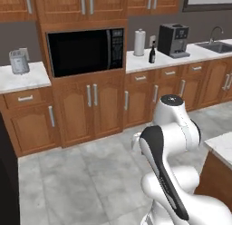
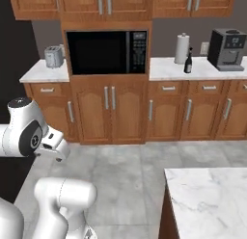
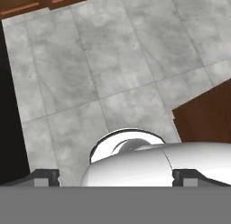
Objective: There is a wine glass and glass cup on the dining counter. Place the wine bottle next to the wine glass and the juice bottle next to the glass cup.
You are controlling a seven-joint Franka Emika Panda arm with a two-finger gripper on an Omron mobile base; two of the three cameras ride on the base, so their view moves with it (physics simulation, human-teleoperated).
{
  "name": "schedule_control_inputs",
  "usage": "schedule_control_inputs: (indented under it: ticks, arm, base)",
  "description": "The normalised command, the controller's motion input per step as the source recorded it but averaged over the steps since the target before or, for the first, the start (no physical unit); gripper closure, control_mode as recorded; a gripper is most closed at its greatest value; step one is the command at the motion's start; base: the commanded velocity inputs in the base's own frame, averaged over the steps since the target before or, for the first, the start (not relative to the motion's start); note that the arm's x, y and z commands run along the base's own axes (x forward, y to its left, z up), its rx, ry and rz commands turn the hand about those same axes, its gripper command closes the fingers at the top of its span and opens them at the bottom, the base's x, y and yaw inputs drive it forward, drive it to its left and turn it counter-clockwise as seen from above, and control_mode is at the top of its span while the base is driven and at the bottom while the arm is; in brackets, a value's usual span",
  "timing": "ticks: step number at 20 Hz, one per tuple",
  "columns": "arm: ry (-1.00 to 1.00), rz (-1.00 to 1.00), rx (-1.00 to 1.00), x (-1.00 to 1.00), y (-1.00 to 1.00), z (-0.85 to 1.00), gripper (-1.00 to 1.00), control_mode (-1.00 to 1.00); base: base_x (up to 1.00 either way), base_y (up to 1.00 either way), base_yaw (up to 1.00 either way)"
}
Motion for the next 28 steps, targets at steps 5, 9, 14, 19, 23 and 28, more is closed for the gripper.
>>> schedule_control_inputs:
  ticks: [5, 9, 14, 19, 23, 28]
  arm:
    - [0.00, 0.00, 0.00, 0.00, 0.00, 0.00, -1.00, 1.00]
    - [0.00, 0.00, 0.00, 0.00, 0.00, 0.00, -1.00, 1.00]
    - [0.00, 0.00, 0.00, 0.00, 0.00, 0.00, -1.00, 1.00]
    - [0.00, 0.00, 0.00, 0.00, 0.00, 0.00, -1.00, 1.00]
    - [0.00, 0.00, 0.00, 0.00, 0.00, 0.00, -1.00, 1.00]
    - [0.00, 0.00, 0.00, 0.00, 0.00, 0.00, -1.00, 1.00]
  base:
    - [0.93, 0.28, -0.13]
    - [0.84, 0.27, -0.26]
    - [0.69, 0.27, -0.43]
    - [0.60, 0.27, -0.53]
    - [0.57, 0.23, -0.55]
    - [0.52, 0.20, -0.59]
